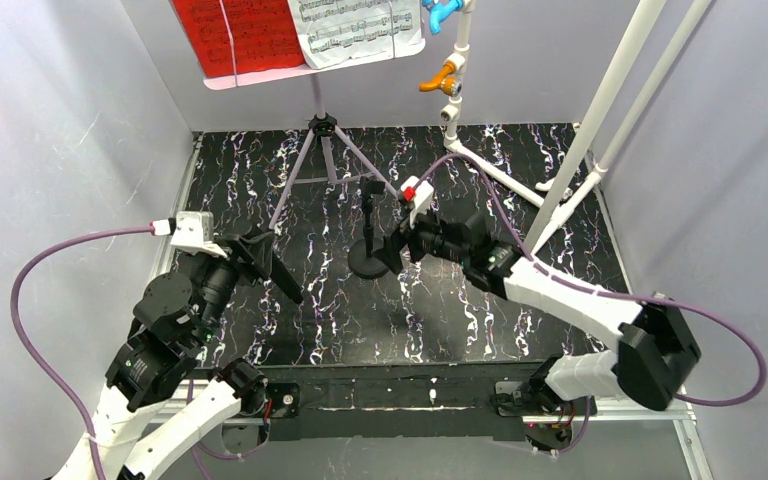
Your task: Set up the instrument practice props
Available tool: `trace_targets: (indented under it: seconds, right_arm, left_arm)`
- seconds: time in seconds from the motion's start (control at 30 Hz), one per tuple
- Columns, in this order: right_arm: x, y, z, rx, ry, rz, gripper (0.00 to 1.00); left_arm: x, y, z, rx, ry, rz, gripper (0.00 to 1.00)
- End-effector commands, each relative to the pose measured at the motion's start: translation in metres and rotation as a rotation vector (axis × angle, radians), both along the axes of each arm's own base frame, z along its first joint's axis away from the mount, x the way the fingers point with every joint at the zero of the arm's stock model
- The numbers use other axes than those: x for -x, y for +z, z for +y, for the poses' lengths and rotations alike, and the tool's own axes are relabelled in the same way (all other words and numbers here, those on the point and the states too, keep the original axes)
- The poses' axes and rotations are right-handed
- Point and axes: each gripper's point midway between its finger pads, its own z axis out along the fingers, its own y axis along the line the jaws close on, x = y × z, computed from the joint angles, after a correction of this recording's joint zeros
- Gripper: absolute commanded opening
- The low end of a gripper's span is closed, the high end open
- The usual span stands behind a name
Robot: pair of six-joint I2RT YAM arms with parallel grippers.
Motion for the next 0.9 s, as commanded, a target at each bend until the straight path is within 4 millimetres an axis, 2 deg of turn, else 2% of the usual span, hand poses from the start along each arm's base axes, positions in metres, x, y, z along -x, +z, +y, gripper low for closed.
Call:
trace_targets:
  seconds: [0.0, 0.17, 0.27, 0.4, 0.57, 0.7, 0.8, 0.87]
  right_arm:
    - [-0.017, 0.018, 0.017, -0.122, 0.185, 0.035, 0.98]
    - [-0.034, 0.015, 0.030, -0.206, 0.279, -0.032, 0.98]
    - [-0.046, 0.015, 0.039, -0.237, 0.268, -0.056, 0.98]
    - [-0.057, 0.011, 0.045, -0.319, 0.233, -0.089, 0.91]
    - [-0.075, 0.000, 0.048, -0.320, 0.167, -0.110, 0.82]
    - [-0.078, -0.004, 0.054, -0.320, 0.123, -0.124, 0.67]
    - [-0.073, -0.006, 0.059, -0.341, 0.108, -0.099, 0.49]
    - [-0.068, -0.007, 0.064, -0.356, 0.090, -0.091, 0.43]
  left_arm:
    - [0.010, 0.004, 0.007, -0.052, -0.018, -0.019, 0.00]
    - [0.016, 0.003, 0.003, -0.060, -0.060, -0.022, 0.00]
    - [0.018, 0.001, 0.004, -0.073, -0.070, -0.027, 0.00]
    - [0.020, 0.003, 0.007, -0.093, -0.070, -0.044, 0.00]
    - [0.021, 0.006, 0.010, -0.133, -0.068, -0.064, 0.00]
    - [0.020, 0.005, 0.013, -0.158, -0.058, -0.070, 0.00]
    - [0.018, 0.004, 0.013, -0.159, -0.053, -0.069, 0.00]
    - [0.017, 0.003, 0.012, -0.157, -0.053, -0.066, 0.00]
